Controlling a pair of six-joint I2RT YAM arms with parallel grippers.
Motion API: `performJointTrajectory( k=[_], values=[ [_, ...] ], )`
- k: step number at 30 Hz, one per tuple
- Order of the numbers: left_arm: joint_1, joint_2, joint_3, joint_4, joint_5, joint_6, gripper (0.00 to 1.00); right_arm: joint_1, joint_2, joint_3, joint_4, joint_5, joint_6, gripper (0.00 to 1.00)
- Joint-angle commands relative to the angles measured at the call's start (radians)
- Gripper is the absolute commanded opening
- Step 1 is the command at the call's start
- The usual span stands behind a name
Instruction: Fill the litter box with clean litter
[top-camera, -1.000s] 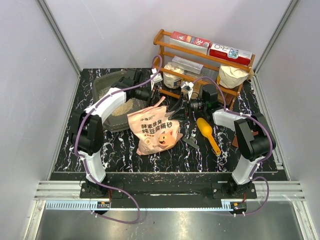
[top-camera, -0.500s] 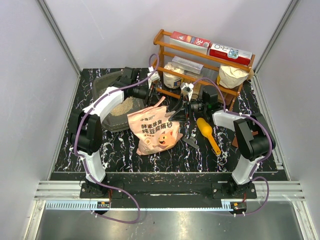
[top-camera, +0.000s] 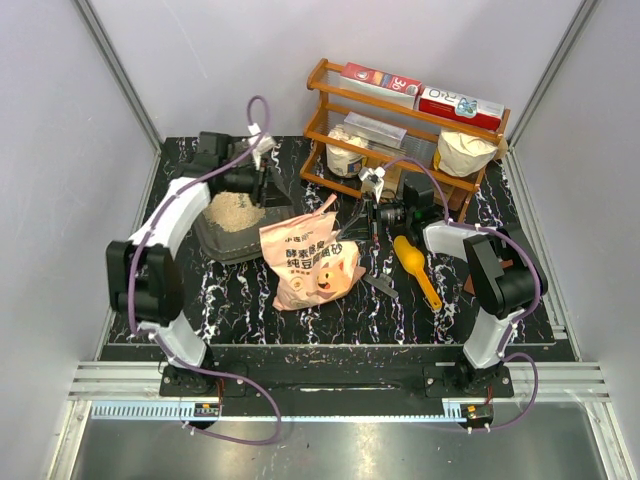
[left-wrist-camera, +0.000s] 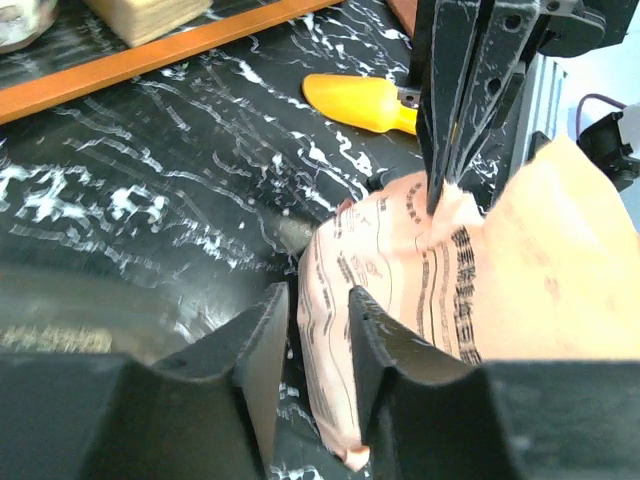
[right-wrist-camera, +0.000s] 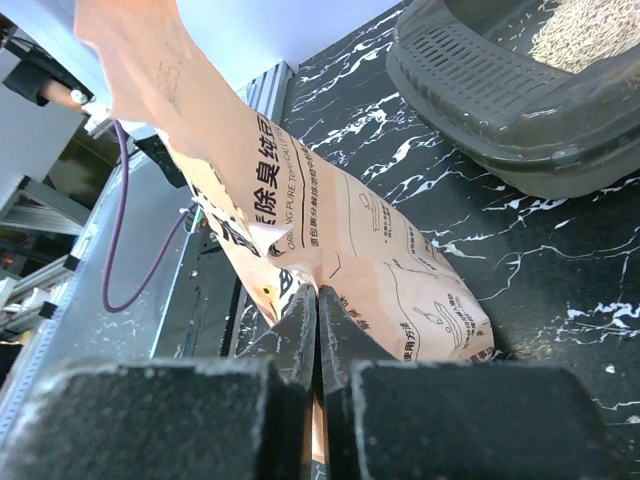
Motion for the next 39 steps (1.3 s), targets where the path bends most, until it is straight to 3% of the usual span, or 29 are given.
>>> performJointTrajectory(
  k=[1, 6, 10, 14, 17, 22, 31, 36, 39],
  values=[
    [0.096, -0.184, -0.097, -0.063, 0.008, 0.061, 0.39, 0.004, -0.023, 0.028, 0.047, -0.011, 0.086, 0.0],
    [0.207, -0.413, -0.303, -0.17, -0.042, 0.172, 0.47, -0.013, -0.021, 0.082, -0.054, -0.041, 0.081, 0.0],
    [0.333, -0.59, -0.422, -0.31, -0.076, 0.345, 0.51, -0.019, -0.026, 0.099, -0.118, -0.04, 0.067, 0.0],
    [0.354, -0.68, -0.499, -0.358, -0.026, 0.433, 0.56, -0.019, -0.032, 0.093, -0.161, -0.032, 0.073, 0.0],
    [0.298, -0.72, -0.563, -0.226, 0.014, 0.296, 0.64, -0.019, -0.034, 0.091, -0.192, -0.021, 0.075, 0.0],
    [0.145, -0.805, -0.669, 0.043, -0.019, 0.105, 0.66, -0.019, -0.044, 0.085, -0.218, -0.009, 0.078, 0.0],
    [0.045, -0.758, -0.795, 0.609, -0.09, -0.391, 0.68, -0.019, -0.087, 0.056, -0.276, 0.006, 0.038, 0.0],
    [0.023, -0.703, -0.793, 0.713, -0.098, -0.491, 0.67, -0.017, -0.098, 0.036, -0.263, 0.009, 0.029, 0.01],
    [0.022, -0.683, -0.782, 0.71, -0.095, -0.491, 0.66, -0.01, -0.09, 0.028, -0.237, 0.023, 0.012, 0.15]
  ],
)
